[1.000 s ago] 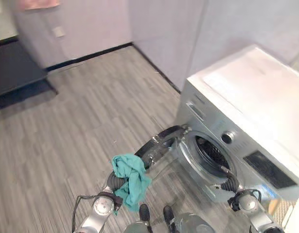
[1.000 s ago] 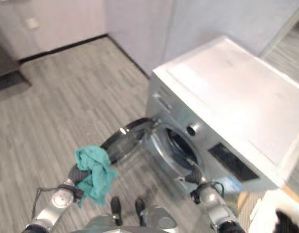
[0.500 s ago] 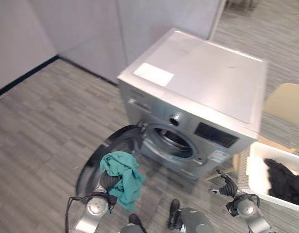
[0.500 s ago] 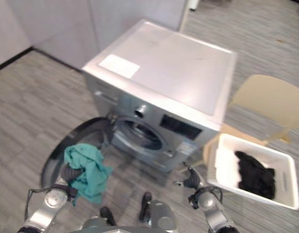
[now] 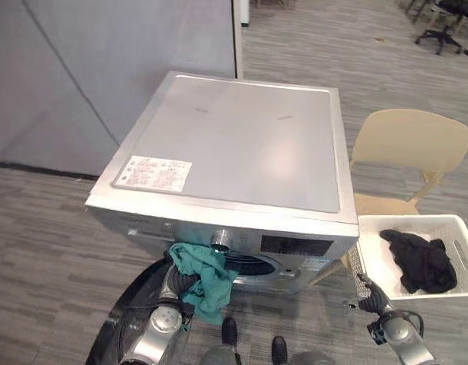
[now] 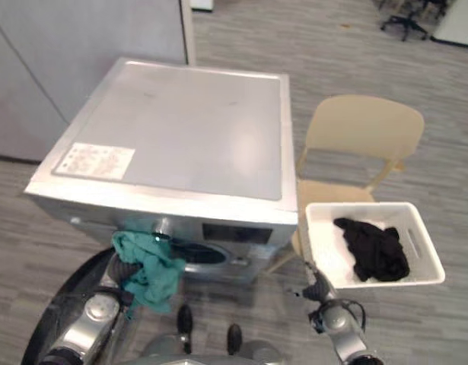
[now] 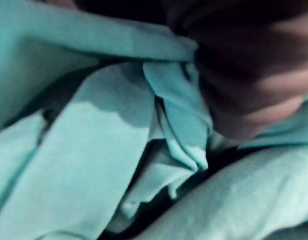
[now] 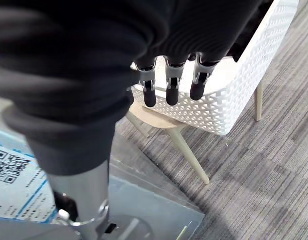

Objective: Grab the laundry basket,head to the washer,open it,put in the laundry and shut it.

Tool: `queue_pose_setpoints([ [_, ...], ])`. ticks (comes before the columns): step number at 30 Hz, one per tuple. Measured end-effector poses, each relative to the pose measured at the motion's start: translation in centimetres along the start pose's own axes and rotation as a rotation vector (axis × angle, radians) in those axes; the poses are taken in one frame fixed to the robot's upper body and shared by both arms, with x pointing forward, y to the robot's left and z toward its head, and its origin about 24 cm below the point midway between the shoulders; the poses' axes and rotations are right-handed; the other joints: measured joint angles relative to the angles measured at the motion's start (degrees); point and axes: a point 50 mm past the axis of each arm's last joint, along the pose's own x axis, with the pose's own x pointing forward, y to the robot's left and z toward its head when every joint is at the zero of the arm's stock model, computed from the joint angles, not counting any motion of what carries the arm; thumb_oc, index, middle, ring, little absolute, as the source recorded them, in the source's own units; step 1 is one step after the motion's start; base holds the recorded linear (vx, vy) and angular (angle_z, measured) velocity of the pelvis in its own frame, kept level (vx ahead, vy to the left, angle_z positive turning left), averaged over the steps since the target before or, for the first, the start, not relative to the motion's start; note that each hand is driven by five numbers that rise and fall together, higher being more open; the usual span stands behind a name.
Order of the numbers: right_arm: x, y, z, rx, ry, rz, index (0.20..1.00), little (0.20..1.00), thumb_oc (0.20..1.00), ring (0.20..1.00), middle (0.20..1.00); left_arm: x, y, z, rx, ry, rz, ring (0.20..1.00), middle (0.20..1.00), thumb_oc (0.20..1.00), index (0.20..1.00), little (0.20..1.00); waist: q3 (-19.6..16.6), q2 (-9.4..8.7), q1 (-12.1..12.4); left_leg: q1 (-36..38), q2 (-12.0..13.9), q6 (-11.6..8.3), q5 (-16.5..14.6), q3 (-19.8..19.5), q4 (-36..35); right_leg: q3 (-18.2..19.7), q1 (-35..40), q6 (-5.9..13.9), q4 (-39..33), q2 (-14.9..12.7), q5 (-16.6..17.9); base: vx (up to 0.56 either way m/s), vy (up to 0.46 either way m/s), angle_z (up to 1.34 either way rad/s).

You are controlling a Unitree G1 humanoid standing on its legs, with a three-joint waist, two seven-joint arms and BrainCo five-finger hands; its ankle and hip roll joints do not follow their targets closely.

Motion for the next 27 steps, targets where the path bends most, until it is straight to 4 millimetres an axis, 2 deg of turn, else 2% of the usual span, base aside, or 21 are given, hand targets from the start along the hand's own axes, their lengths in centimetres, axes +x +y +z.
queue_pose_setpoints([
  [2,0.3,-0.2,0.6,0.001,-0.017,-0.006,1.000,1.000,1.000,1.000,1.000,0.0,0.1,-0.2,0.005,0.011,0.000,0.200,0.200,0.200,0.200,0.200,0.4,-0.38,0.3,0.9,-0.8,1.51,-1.1,3.1,-0.2,2.1,-2.2,1.14,4.4,-1.2,-1.9,-0.07,0.105,-0.70],
  [3,0.7,-0.5,1.4,0.003,-0.041,-0.014,1.000,1.000,1.000,1.000,1.000,-0.1,0.4,-0.5,0.014,0.021,0.005,0.200,0.200,0.200,0.200,0.200,1.1,-1.07,1.1,1.1,-1.8,2.10,-1.6,5.1,-0.1,3.2,-4.5,1.81,8.4,-2.5,-3.9,-0.07,0.061,-0.73],
  [4,0.8,-0.5,1.6,0.005,-0.045,-0.017,1.000,1.000,1.000,1.000,1.000,-0.1,0.5,-0.5,0.019,0.021,0.008,0.200,0.200,0.200,0.200,0.200,1.6,-1.50,0.6,1.0,-2.4,2.18,-1.6,5.4,0.1,3.0,-5.2,2.11,8.9,-3.2,-4.2,-0.17,0.092,-0.76],
  [6,1.3,-0.7,2.6,0.013,-0.073,-0.025,1.000,1.000,1.000,1.000,1.000,0.3,1.6,0.0,0.039,0.003,0.034,0.200,0.200,0.200,0.200,0.200,4.1,-2.77,1.8,0.5,-2.6,3.34,-2.5,8.1,1.1,1.1,-7.2,2.49,10.8,-5.2,-4.6,-0.18,-0.003,-0.55],
  [7,1.6,-0.6,3.4,0.018,-0.093,-0.023,1.000,1.000,1.000,1.000,1.000,0.6,2.5,0.4,0.050,-0.010,0.065,0.200,0.200,0.200,0.200,0.200,6.2,-3.72,3.1,0.0,-2.4,3.87,-3.3,10.0,2.5,-2.4,-8.8,2.46,13.0,-7.5,-4.6,-0.19,-0.088,-0.52],
  [8,1.7,-0.7,3.8,0.026,-0.106,-0.030,1.000,1.000,1.000,1.000,1.000,0.6,2.8,0.4,0.056,-0.012,0.071,0.200,0.200,0.200,0.200,0.200,6.7,-3.55,3.6,-1.8,-2.2,3.56,-4.0,9.3,4.3,-4.3,-9.9,2.58,13.6,-8.8,-4.6,-0.23,-0.097,-0.24],
  [9,1.7,-0.9,3.9,0.031,-0.106,-0.039,1.000,1.000,1.000,1.000,1.000,1.1,3.0,1.4,0.054,-0.042,0.086,0.200,0.200,0.200,0.200,0.200,7.0,-3.84,3.2,-4.9,-2.0,3.18,-5.7,8.2,7.5,-5.4,-10.7,3.00,13.7,-9.6,-4.5,-0.16,-0.058,0.20],
  [10,1.7,-0.8,3.8,0.037,-0.102,-0.039,1.000,1.000,1.000,1.000,1.000,1.4,3.2,2.0,0.054,-0.060,0.097,0.200,0.200,0.200,0.200,0.200,7.5,-4.16,3.2,-6.3,-2.1,2.92,-6.0,7.7,9.3,-5.5,-10.6,4.01,13.2,-9.5,-5.2,-0.17,-0.037,0.33],
  [11,1.7,-0.9,3.8,0.038,-0.103,-0.043,1.000,1.000,1.000,1.000,1.000,1.7,3.3,2.5,0.051,-0.074,0.107,0.200,0.200,0.200,0.200,0.200,8.2,-4.03,3.3,-7.6,-1.6,2.94,-6.2,7.3,11.2,-5.4,-11.0,4.11,13.5,-9.3,-5.6,-0.15,-0.062,0.25],
  [13,2.2,-1.5,4.8,0.058,-0.127,-0.075,1.000,1.000,1.000,1.000,1.000,2.3,3.8,4.0,0.049,-0.127,0.135,0.200,0.200,0.200,0.200,0.200,10.2,-4.06,3.6,-14.0,0.0,1.70,-9.3,6.4,18.2,-5.7,-16.4,2.88,19.7,-8.9,-8.2,-0.21,-0.108,0.17],
  [14,2.4,-2.2,5.6,0.066,-0.150,-0.107,1.000,1.000,1.000,1.000,1.000,2.5,4.2,4.9,0.048,-0.160,0.161,0.200,0.200,0.200,0.200,0.200,11.0,-4.28,3.4,-19.8,0.8,1.91,-10.8,5.7,24.4,-5.6,-22.3,1.93,26.4,-8.7,-10.2,-0.20,-0.115,0.22],
  [15,2.7,-2.8,6.4,0.080,-0.168,-0.133,1.000,1.000,1.000,1.000,1.000,2.9,4.4,5.9,0.045,-0.188,0.172,0.200,0.200,0.200,0.200,0.200,12.5,-4.29,3.2,-23.4,1.3,2.30,-11.6,4.7,27.6,-6.1,-25.5,1.26,29.8,-8.8,-11.6,-0.18,-0.114,0.25],
  [19,2.9,-3.6,8.0,0.111,-0.221,-0.170,1.000,1.000,1.000,1.000,1.000,3.4,4.9,7.7,0.034,-0.243,0.211,0.200,0.200,0.200,0.200,0.200,14.1,-4.72,3.2,-33.0,2.6,1.69,-12.5,2.4,35.3,-7.9,-34.5,-0.22,38.8,-8.7,-14.4,-0.18,-0.102,0.27],
  [21,2.8,-4.2,9.0,0.123,-0.262,-0.203,1.000,1.000,1.000,1.000,1.000,3.6,5.3,9.8,0.029,-0.318,0.235,0.200,0.200,0.200,0.200,0.200,14.1,-4.82,3.0,-40.2,2.5,1.37,-12.7,0.2,39.3,-9.4,-40.8,-1.43,44.0,-9.6,-16.3,-0.12,-0.082,0.37],
  [24,2.7,-4.5,9.8,0.132,-0.298,-0.224,1.000,1.000,1.000,1.000,1.000,3.7,5.5,11.6,0.015,-0.375,0.263,0.200,0.200,0.200,0.200,0.200,14.0,-4.82,2.8,-45.4,3.0,0.90,-12.8,-1.0,42.7,-9.5,-45.7,-2.18,48.2,-9.4,-17.1,-0.13,-0.114,0.27],
  [25,2.8,-4.7,10.3,0.147,-0.308,-0.231,1.000,1.000,1.000,1.000,1.000,3.7,5.6,12.0,0.006,-0.388,0.273,0.200,0.200,0.200,0.200,0.200,14.2,-4.77,2.4,-47.7,2.9,0.76,-13.0,-1.8,45.4,-10.2,-47.4,-2.79,51.2,-9.8,-18.9,-0.12,-0.118,0.25],
  [27,2.6,-5.0,10.6,0.171,-0.329,-0.261,1.000,1.000,1.000,1.000,1.000,3.9,5.4,14.1,-0.087,-0.439,0.291,0.200,0.200,0.200,0.200,0.200,12.4,-5.01,2.2,-55.0,2.6,0.27,-13.8,-3.1,50.1,-10.4,-54.3,-3.80,56.5,-10.4,-21.0,-0.06,-0.081,0.29],
])
